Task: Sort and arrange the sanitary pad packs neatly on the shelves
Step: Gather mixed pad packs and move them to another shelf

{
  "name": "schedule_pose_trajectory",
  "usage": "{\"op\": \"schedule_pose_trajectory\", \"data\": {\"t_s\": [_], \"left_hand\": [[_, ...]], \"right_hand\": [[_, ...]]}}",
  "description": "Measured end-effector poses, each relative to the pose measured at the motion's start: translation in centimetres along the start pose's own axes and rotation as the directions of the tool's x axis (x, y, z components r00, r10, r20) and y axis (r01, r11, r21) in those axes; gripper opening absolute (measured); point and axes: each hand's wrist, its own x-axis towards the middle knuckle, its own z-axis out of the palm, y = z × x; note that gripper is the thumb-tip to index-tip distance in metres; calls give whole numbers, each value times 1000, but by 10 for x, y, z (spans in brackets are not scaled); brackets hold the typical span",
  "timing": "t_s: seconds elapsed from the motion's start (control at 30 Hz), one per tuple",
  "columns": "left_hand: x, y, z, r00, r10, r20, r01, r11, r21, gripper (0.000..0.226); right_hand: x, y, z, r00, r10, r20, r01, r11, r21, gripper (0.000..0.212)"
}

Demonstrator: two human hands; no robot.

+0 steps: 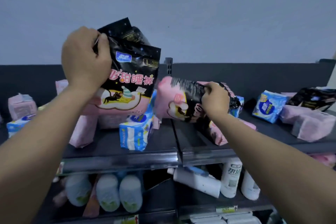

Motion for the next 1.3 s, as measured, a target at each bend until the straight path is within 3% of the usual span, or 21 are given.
{"op": "schedule_pose_trajectory", "data": {"t_s": [0.1, 0.5, 0.77, 0.93, 1.07, 1.3], "left_hand": [[-6, 27, 22, 1000, -19, 8, 19, 999, -39, 30], [-53, 68, 94, 970, -97, 222, 98, 995, 5, 33], [-56, 89, 117, 954, 14, 301, -14, 1000, 0, 38], [-62, 96, 135, 950, 12, 312, -3, 1000, -30, 37], [-67, 105, 144, 939, 35, 342, -29, 999, -22, 38], [-64, 106, 145, 954, 12, 299, -8, 1000, -14, 32]], "right_hand": [[26, 26, -4, 993, 103, 55, -110, 982, 152, 23], [70, 120, 13, 925, 292, 244, -282, 956, -79, 18], [89, 137, 21, 868, 297, 398, -251, 954, -165, 19], [88, 141, 15, 885, 304, 351, -287, 952, -103, 19], [87, 126, 8, 923, 234, 304, -232, 972, -44, 18], [92, 82, -35, 982, 187, 14, -185, 960, 212, 22]]}}
